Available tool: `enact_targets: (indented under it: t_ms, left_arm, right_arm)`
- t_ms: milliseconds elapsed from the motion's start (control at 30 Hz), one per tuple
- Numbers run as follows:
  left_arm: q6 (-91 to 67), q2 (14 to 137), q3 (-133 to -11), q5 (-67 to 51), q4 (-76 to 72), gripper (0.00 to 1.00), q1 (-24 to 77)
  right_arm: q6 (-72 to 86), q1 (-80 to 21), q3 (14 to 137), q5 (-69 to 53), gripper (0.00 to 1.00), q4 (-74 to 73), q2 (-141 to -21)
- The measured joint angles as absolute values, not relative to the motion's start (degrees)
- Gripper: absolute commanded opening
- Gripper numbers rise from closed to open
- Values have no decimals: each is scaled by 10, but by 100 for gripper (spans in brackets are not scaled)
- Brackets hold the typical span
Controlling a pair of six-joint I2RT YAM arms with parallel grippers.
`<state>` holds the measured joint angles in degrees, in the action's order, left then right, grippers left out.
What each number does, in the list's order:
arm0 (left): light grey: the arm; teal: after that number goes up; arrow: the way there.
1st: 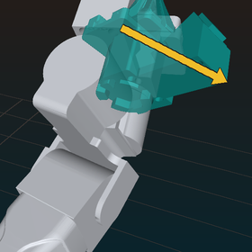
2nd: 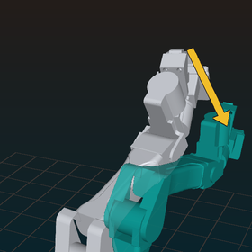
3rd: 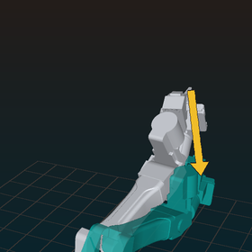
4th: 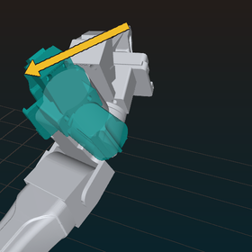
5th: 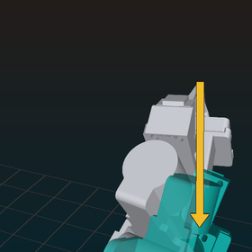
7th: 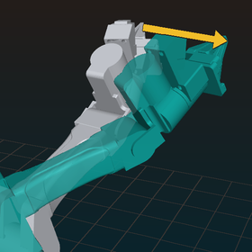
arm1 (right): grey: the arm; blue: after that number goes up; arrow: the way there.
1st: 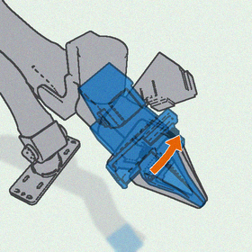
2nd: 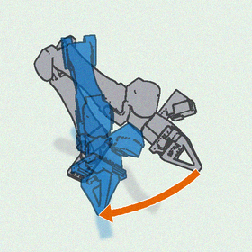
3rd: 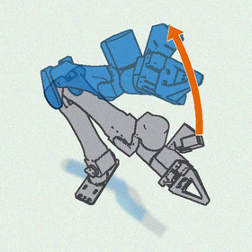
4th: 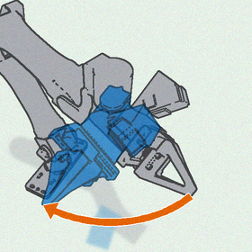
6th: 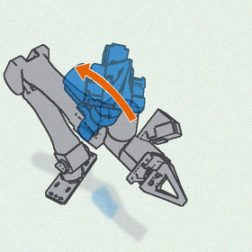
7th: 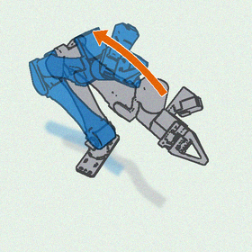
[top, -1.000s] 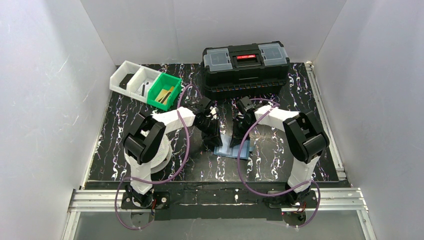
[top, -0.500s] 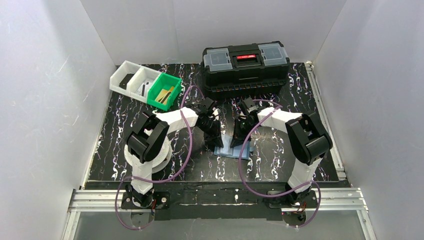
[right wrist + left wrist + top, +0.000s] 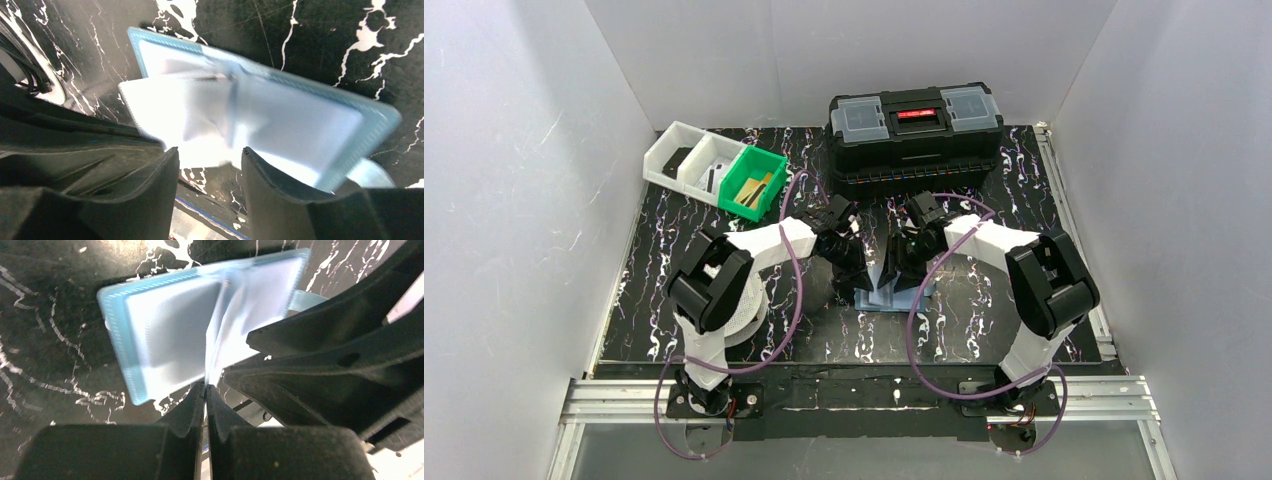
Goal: Take the credit cards out of the card holder
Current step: Remove the credit card from the card holder.
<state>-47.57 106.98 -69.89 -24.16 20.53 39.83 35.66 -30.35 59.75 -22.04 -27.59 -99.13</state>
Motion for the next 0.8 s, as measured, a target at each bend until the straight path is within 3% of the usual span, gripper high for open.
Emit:
enact_targets:
  t_ms: [367, 633, 800]
  left_arm:
    - [-460, 1015, -699, -164, 266, 0, 400]
    - [-451, 1025, -702, -158, 277, 0, 410]
    - [-445, 1028, -702, -157, 279, 0, 414]
  right_arm:
    - [356, -303, 612, -236, 66, -285, -980]
    - [374, -304, 612, -254, 86, -265, -980]
    - [401, -304, 613, -248, 86, -246, -980]
